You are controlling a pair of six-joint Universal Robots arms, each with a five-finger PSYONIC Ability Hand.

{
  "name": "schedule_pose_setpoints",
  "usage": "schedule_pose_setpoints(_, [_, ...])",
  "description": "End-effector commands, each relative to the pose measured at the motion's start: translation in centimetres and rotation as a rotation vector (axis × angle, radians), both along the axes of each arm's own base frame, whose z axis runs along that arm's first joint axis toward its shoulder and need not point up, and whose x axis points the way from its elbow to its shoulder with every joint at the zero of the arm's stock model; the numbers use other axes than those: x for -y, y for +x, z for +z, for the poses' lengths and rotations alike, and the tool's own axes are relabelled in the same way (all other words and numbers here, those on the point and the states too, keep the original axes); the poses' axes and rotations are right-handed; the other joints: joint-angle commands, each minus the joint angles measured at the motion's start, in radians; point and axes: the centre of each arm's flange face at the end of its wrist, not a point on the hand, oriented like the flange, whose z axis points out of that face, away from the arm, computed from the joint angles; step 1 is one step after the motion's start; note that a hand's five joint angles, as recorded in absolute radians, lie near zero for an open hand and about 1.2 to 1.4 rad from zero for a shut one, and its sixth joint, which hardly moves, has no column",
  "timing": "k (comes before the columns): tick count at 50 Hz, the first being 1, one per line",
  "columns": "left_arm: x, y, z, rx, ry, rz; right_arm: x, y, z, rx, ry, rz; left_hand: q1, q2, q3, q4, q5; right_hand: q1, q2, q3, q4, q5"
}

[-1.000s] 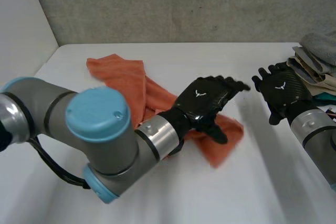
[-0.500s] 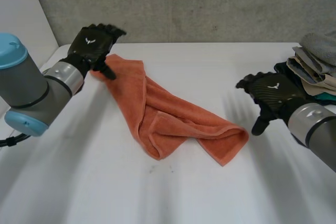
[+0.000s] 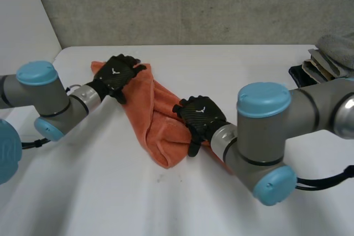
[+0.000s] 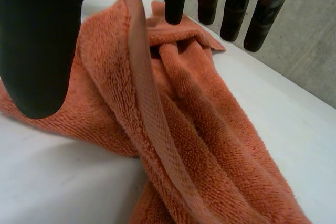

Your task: Fold the laundry.

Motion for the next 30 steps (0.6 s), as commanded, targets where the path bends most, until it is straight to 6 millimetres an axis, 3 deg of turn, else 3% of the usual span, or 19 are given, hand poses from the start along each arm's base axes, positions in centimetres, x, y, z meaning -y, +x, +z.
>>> schedule_pose_setpoints(1, [-0.4, -1.2, -1.4, 0.041, -0.032, -0.046, 0.5, 1.0, -1.2, 0.016, -0.041, 0.003, 0.057, 0.049, 0.046, 0.052, 0.055, 1.001, 0.973, 0.983, 0.97, 0.968])
schedule_pose_setpoints(2, [-0.5, -1.3, -1.6, 0.047, -0.033, -0.054, 0.6, 1.1, -1.1, 0.025, -0.051, 0.003, 0.071, 0.064, 0.06, 0.066, 0.07, 1.174, 1.145, 1.156, 1.142, 1.14])
schedule_pose_setpoints(9, [-2.1, -3.0, -2.0, 0.086, -0.068, -0.141, -0.1, 0.0, 1.5, 0.062, -0.094, 0.001, 0.148, 0.14, 0.137, 0.143, 0.146, 1.175, 1.147, 1.157, 1.144, 1.142])
schedule_pose_setpoints(14, [-2.4, -3.5, -2.0, 0.102, -0.09, -0.155, -1.7, -1.1, 3.2, 0.062, -0.111, 0.021, 0.206, 0.199, 0.195, 0.201, 0.205, 1.175, 1.147, 1.157, 1.144, 1.142])
schedule_pose_setpoints(19, [-2.6, -4.0, -2.2, 0.104, -0.096, -0.164, -2.6, -1.9, 3.2, 0.033, -0.115, 0.054, 0.332, 0.325, 0.321, 0.328, 0.331, 1.175, 1.147, 1.157, 1.144, 1.142])
schedule_pose_setpoints(30, [-2.5, -4.1, -2.9, 0.139, -0.124, -0.16, -2.0, -4.0, 3.3, -0.004, -0.12, 0.007, 0.74, 0.733, 0.729, 0.736, 0.739, 1.175, 1.147, 1.157, 1.144, 1.142])
